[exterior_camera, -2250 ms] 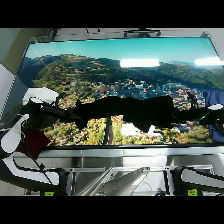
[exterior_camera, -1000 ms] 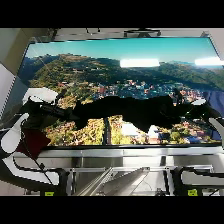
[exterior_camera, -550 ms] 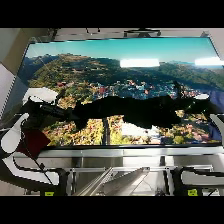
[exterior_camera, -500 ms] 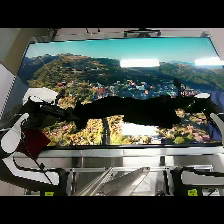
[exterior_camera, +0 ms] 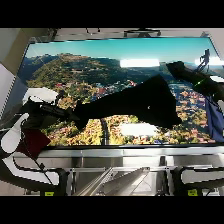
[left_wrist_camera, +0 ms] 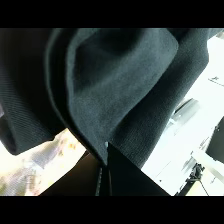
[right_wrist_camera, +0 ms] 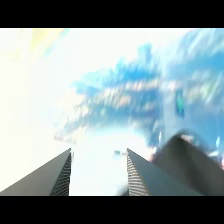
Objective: Fold the shirts.
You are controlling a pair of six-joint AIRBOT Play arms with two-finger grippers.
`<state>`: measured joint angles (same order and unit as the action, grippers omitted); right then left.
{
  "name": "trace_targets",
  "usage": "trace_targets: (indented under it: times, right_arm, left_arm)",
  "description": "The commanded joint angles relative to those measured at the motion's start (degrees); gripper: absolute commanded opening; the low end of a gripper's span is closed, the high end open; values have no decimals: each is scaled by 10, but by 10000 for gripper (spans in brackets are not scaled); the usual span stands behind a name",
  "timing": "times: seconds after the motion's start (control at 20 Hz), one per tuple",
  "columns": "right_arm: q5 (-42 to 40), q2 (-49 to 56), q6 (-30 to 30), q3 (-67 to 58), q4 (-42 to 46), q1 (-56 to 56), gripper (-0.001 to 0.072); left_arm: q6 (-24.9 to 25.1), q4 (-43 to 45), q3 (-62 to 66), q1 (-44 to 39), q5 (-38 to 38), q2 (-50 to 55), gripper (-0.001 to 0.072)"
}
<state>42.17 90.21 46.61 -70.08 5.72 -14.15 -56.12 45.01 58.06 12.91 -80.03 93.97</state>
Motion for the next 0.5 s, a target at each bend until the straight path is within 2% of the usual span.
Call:
trace_targets:
  times: [0.0, 0.05, 0.15, 0.2, 0.3, 0.35, 0.45]
  right_arm:
    - [5, 9, 5, -22, 13, -14, 330]
    - [39, 6, 15, -22, 25, -28, 293]
    - [132, -4, 54, -22, 74, -64, 294]
    - [193, -13, 84, -21, 125, -85, 293]
    - [298, -39, 128, -8, 243, -116, 204]
    - [336, -59, 143, 14, 302, -129, 205]
    - [363, -116, 178, 92, 393, -149, 215]
  left_arm:
    - [2, 0, 0, 0, 1, 0, 18]
    - [2, 0, 0, 0, 0, 0, 19]
    - [2, 0, 0, 0, 0, 0, 19]
    - [2, 0, 0, 0, 0, 0, 19]
    - [2, 0, 0, 0, 0, 0, 18]
    - [2, 0, 0, 0, 0, 0, 18]
    - [2, 0, 0, 0, 0, 0, 19]
